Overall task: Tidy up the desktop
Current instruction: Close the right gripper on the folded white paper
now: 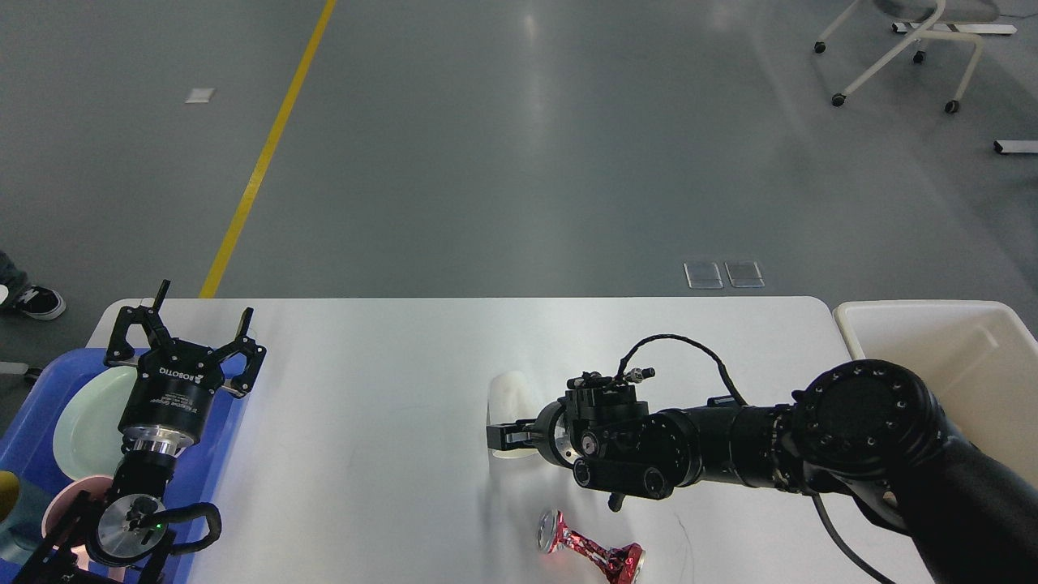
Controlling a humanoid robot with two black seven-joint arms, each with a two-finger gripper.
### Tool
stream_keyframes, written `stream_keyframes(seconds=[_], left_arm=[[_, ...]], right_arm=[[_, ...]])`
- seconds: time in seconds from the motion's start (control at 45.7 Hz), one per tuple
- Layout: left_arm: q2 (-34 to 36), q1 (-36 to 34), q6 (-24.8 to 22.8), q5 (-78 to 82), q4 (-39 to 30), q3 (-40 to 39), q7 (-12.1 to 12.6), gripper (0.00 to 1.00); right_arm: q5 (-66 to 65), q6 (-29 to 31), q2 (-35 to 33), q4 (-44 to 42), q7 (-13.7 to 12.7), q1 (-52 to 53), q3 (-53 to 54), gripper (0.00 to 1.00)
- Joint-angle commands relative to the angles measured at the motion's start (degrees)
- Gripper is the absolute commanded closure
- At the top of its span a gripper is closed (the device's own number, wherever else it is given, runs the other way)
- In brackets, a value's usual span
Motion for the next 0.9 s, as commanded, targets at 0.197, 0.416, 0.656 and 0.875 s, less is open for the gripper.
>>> stream_keyframes(seconds=[0.197, 0.416, 0.656, 0.875], left_arm=[[0.01, 0.0, 0.05, 0.0, 0.0, 0.0, 0.0, 0.04], [0.01, 0.0, 0.05, 0.0, 0.0, 0.0, 0.0, 0.04], [0.01, 0.0, -0.03, 0.0, 0.0, 0.0, 0.0, 0.04], [0.01, 0.0, 0.05, 0.0, 0.0, 0.0, 0.0, 0.04]], right_arm=[[0.19, 0.16, 0.0, -0.13, 0.0, -0.84, 0.0, 0.47], [0.54, 0.78, 0.09, 0.05, -0.09, -0.75, -0.01, 1.0], [4.4, 0.78, 0.18, 0.14, -0.26, -0.22, 0.17, 1.0], [6.87, 0.87, -0.09, 0.05, -0.17, 0.57, 0.08, 1.0]])
